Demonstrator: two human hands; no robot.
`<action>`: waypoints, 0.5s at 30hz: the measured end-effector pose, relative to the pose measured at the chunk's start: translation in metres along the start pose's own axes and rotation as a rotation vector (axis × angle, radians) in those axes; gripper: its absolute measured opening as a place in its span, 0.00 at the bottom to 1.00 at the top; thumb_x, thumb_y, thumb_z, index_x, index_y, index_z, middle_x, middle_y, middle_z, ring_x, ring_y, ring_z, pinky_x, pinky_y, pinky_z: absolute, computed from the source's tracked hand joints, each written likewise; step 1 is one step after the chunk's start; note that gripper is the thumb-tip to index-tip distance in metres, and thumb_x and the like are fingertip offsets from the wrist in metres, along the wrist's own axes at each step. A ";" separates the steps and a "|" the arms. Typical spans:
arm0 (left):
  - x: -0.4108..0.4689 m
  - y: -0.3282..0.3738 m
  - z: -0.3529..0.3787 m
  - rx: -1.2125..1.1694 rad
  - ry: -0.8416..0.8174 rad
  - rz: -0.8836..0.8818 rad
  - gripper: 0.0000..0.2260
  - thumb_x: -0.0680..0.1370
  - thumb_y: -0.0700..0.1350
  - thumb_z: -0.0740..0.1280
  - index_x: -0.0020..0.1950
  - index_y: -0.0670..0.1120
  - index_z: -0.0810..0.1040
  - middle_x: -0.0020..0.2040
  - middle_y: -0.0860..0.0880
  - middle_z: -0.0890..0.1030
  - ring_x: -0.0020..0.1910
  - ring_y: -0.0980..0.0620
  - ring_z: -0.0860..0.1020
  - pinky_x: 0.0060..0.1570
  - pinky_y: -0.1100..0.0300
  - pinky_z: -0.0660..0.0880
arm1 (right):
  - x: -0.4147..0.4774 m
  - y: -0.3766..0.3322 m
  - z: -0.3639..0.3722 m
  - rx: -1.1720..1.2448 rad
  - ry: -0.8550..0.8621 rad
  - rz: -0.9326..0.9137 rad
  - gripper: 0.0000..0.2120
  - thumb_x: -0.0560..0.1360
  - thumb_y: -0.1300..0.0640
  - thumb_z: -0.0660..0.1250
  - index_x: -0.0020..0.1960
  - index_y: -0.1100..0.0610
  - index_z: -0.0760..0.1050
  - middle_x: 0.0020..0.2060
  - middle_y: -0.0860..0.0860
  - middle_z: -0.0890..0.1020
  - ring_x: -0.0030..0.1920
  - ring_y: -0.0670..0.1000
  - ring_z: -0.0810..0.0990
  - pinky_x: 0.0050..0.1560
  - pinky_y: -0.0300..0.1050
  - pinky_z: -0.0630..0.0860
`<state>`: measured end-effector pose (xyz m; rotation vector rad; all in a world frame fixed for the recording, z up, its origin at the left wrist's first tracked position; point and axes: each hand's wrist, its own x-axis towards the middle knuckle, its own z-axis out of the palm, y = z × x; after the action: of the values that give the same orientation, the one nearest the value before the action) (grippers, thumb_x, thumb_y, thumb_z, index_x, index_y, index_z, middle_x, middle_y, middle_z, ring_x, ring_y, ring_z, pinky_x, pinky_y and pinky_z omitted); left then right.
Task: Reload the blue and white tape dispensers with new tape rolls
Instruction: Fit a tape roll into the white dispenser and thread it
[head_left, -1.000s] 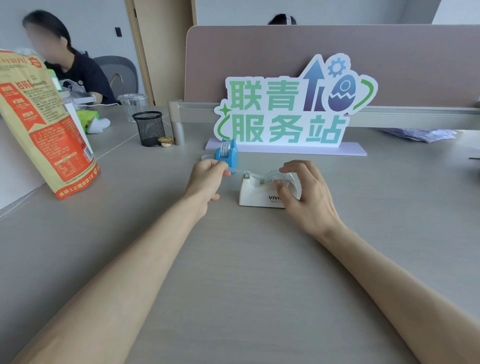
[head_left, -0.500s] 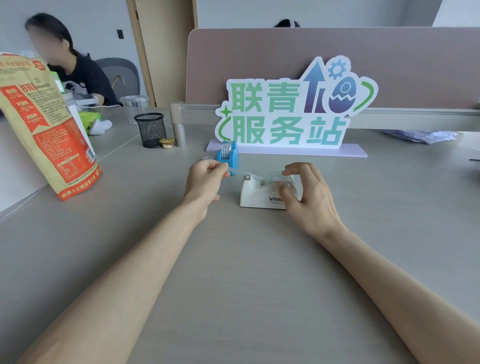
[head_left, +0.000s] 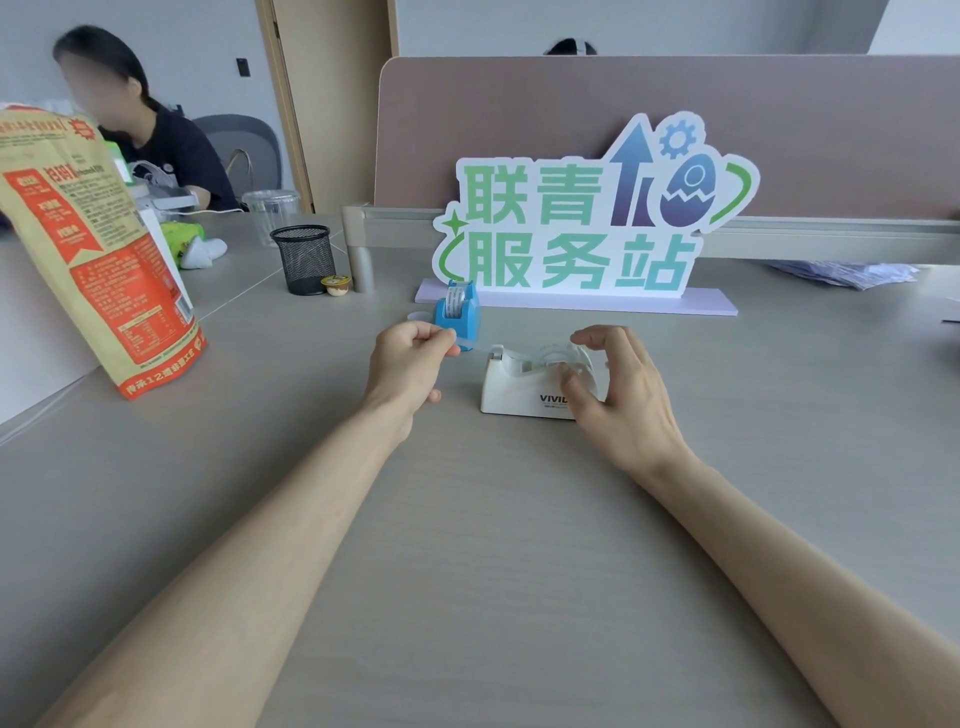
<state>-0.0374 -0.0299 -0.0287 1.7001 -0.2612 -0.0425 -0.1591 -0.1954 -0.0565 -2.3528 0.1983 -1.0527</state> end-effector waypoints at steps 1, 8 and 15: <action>0.000 -0.001 0.000 0.005 0.001 -0.003 0.04 0.77 0.44 0.66 0.43 0.47 0.79 0.38 0.56 0.80 0.37 0.58 0.71 0.26 0.63 0.68 | 0.000 0.000 0.000 -0.003 -0.003 0.001 0.16 0.74 0.54 0.65 0.60 0.57 0.72 0.55 0.49 0.77 0.59 0.52 0.74 0.54 0.39 0.66; 0.002 -0.011 0.000 0.185 0.032 0.070 0.03 0.75 0.45 0.66 0.42 0.49 0.79 0.38 0.56 0.82 0.31 0.59 0.72 0.30 0.62 0.70 | 0.000 0.001 0.000 -0.011 -0.022 0.010 0.19 0.74 0.56 0.67 0.64 0.57 0.70 0.57 0.50 0.76 0.61 0.52 0.74 0.55 0.39 0.65; 0.002 -0.023 0.003 0.423 0.024 0.135 0.05 0.74 0.48 0.67 0.45 0.48 0.80 0.40 0.55 0.82 0.43 0.52 0.79 0.44 0.57 0.75 | 0.000 0.000 -0.001 -0.014 -0.031 0.021 0.19 0.74 0.57 0.68 0.64 0.56 0.70 0.57 0.50 0.76 0.60 0.51 0.74 0.54 0.39 0.65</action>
<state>-0.0326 -0.0299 -0.0515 2.0963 -0.3866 0.1430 -0.1600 -0.1962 -0.0559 -2.3724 0.2191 -1.0069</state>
